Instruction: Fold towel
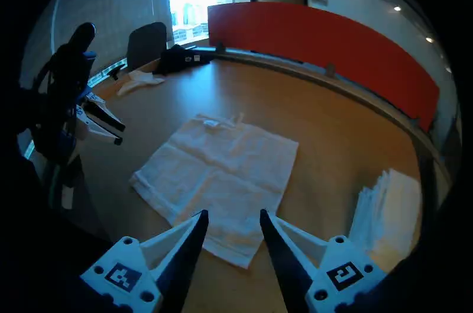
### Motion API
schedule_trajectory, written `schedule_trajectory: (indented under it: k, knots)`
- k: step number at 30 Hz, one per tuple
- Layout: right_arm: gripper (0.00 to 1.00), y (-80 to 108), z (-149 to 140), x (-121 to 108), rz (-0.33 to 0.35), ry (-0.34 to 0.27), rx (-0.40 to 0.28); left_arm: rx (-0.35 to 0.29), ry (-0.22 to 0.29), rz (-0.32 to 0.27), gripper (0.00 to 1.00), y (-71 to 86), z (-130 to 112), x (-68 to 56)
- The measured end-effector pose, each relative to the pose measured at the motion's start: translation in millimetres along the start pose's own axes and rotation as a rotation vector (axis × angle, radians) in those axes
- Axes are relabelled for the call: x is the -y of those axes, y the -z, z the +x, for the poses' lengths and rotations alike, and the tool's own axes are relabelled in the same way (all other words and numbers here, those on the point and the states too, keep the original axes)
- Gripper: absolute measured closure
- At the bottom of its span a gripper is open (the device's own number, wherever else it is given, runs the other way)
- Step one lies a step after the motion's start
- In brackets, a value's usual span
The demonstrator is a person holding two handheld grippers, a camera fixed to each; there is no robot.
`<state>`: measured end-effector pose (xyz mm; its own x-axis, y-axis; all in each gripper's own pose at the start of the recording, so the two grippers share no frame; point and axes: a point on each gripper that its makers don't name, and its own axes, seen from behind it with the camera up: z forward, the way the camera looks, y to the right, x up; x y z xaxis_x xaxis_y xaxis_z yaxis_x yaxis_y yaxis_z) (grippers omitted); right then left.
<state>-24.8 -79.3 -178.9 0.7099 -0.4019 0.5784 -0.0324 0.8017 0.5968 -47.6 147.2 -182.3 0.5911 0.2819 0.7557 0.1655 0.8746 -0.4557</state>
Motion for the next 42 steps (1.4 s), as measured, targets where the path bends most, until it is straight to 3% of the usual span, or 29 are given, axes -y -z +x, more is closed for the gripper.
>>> schedule_trajectory:
  k: [20,27,42]
  knots:
    - [0.33,-22.2,-76.7,-5.9,0.005,-0.010,0.119,0.058,-0.009,-0.025,0.32,-37.5,-46.0,-26.9]
    - [0.33,-29.0,-90.9,-10.4,0.009,0.002,0.142,0.088,-0.034,-0.042,0.32,-48.5,-60.9,-38.4]
    - [0.37,-32.4,-103.7,-12.0,0.021,0.030,0.162,0.112,-0.069,-0.069,0.32,-54.8,-71.9,-53.5]
